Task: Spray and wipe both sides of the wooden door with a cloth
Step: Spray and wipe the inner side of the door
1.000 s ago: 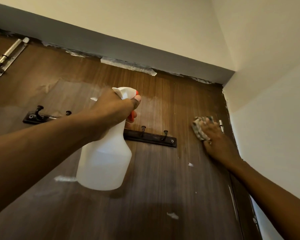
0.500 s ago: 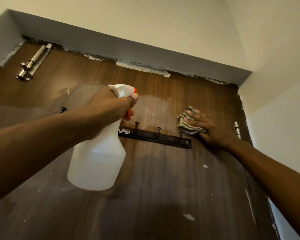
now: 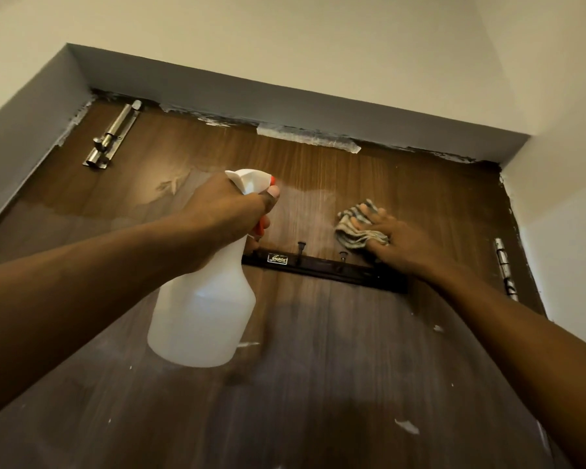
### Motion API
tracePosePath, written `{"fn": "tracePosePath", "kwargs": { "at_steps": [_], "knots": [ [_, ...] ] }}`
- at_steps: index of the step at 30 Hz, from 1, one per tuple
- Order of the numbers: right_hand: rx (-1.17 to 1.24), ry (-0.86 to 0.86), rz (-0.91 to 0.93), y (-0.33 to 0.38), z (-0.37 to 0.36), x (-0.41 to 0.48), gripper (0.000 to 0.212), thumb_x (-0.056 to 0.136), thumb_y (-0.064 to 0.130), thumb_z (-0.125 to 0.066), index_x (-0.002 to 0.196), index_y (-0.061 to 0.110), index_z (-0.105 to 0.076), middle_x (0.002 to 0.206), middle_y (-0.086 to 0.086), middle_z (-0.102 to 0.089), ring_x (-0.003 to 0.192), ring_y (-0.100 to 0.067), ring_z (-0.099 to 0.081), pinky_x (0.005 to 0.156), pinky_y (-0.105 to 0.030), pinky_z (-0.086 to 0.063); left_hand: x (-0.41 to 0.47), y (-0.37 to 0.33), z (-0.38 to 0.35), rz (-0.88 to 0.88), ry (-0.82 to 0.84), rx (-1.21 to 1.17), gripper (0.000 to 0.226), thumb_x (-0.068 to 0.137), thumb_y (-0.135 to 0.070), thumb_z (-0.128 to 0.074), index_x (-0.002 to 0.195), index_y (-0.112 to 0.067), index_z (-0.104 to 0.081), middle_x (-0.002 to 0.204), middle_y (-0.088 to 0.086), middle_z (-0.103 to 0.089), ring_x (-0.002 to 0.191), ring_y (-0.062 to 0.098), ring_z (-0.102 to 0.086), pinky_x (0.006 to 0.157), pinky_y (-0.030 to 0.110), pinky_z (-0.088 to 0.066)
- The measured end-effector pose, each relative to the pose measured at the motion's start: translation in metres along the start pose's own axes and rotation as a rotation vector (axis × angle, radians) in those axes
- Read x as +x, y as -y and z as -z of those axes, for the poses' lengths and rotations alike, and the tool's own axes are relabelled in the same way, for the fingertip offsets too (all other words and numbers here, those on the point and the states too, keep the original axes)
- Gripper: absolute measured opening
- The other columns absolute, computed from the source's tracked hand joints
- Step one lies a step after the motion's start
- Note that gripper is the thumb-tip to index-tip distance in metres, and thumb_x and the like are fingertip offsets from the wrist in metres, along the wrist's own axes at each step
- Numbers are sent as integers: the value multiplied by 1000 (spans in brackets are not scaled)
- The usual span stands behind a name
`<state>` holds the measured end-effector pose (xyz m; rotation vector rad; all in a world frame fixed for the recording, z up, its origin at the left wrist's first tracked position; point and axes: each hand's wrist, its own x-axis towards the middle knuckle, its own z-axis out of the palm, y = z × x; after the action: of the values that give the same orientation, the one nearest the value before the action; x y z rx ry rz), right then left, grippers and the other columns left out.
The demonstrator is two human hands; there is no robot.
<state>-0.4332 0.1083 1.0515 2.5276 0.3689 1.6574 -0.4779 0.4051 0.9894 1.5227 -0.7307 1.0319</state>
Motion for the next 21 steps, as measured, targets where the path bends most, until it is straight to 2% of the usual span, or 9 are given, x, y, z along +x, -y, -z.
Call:
{"fn": "tracePosePath", "kwargs": {
  "at_steps": [3,5,7,10,13,16,18,19,21],
  "knots": [
    [-11,-19,-88,41,1,35,55,105,36,-40,156,38,-19,166,8,2,153,-24,3,122,-48,-9,-2,0,13,-10,-44,23,48,89,-41,-57,123,-9,-47,84,6,-65,62,14,-60,52,26,-46],
    [22,4,-46,71,-6,57,54,105,37,-39,155,39,-19,166,8,4,153,-26,8,122,-50,-4,-2,0,19,-2,-47,20,50,90,-40,-56,126,-8,-46,83,7,-65,62,14,-59,53,27,-45],
    [60,31,35,90,-14,62,53,104,37,-42,154,39,-24,166,9,1,153,-23,4,122,-49,-6,-2,3,26,0,-45,14,49,89,-41,-57,125,-9,-48,84,7,-66,63,15,-60,54,27,-46],
    [156,78,133,88,-10,42,49,102,31,-52,148,41,-38,165,8,-11,151,-17,-14,121,-43,-20,0,10,37,4,-62,-3,48,87,-43,-59,122,-10,-50,87,8,-68,70,17,-64,59,31,-53],
    [171,77,124,70,-7,26,44,100,21,-56,141,35,-51,161,8,-24,149,-15,-21,121,-38,-22,-1,14,49,20,-57,16,47,87,-44,-58,122,-14,-46,90,8,-67,72,18,-64,54,29,-51],
    [71,-59,16,88,-13,50,49,101,22,-53,147,36,-43,165,4,-17,152,-24,-17,121,-44,-21,-1,16,65,13,-54,18,49,87,-44,-59,124,-15,-45,92,9,-68,75,21,-66,60,34,-56],
    [34,-81,-26,114,-19,76,56,101,17,-50,151,36,-36,166,3,-12,153,-26,-12,121,-44,-20,-1,16,73,6,-61,24,48,87,-43,-59,124,-15,-46,91,10,-68,70,18,-65,54,29,-52],
    [51,-74,-16,130,-23,87,57,100,15,-51,151,36,-36,166,2,-12,152,-26,-13,120,-44,-20,-1,16,77,3,-69,29,47,87,-43,-59,123,-14,-47,91,10,-68,67,16,-64,51,26,-50],
    [85,-41,61,158,-32,97,55,98,12,-54,146,36,-45,165,-3,-19,148,-26,-26,119,-42,-24,-2,18,84,1,-90,32,45,88,-43,-59,120,-14,-50,88,9,-69,64,14,-63,48,24,-48]
  ]
}}
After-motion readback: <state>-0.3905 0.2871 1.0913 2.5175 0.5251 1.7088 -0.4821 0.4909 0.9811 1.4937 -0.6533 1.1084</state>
